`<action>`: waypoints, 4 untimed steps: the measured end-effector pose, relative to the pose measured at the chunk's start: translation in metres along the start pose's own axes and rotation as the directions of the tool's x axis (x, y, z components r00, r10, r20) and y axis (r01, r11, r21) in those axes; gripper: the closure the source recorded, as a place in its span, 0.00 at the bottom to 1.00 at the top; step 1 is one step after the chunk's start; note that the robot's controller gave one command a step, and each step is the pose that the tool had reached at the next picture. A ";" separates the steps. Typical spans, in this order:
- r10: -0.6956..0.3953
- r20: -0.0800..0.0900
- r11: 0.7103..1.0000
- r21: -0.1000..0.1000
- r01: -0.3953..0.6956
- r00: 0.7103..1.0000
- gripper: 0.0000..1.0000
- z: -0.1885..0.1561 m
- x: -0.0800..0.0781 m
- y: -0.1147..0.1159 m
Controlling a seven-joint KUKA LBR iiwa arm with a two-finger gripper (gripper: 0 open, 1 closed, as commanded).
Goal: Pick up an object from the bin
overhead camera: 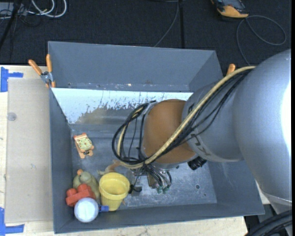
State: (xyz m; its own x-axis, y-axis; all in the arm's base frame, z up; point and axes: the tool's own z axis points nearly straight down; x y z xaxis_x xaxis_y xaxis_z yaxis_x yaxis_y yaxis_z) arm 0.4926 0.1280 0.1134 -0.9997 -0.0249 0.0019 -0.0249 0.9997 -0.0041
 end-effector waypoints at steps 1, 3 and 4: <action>-0.044 0.008 0.999 -0.001 0.044 0.999 0.00 -0.054 -0.007 0.005; -0.094 0.014 0.996 -0.001 0.094 0.995 0.00 -0.043 -0.002 0.009; -0.315 0.009 0.949 0.001 0.315 0.949 0.00 0.004 0.005 0.027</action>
Offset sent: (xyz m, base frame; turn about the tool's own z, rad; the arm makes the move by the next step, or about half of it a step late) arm 0.0000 0.0000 0.0000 0.0000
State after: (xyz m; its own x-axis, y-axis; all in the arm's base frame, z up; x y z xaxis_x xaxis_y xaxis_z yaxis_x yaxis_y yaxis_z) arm 0.4872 0.1553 0.1088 -0.9410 -0.3384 -0.0055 -0.3384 0.9410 -0.0044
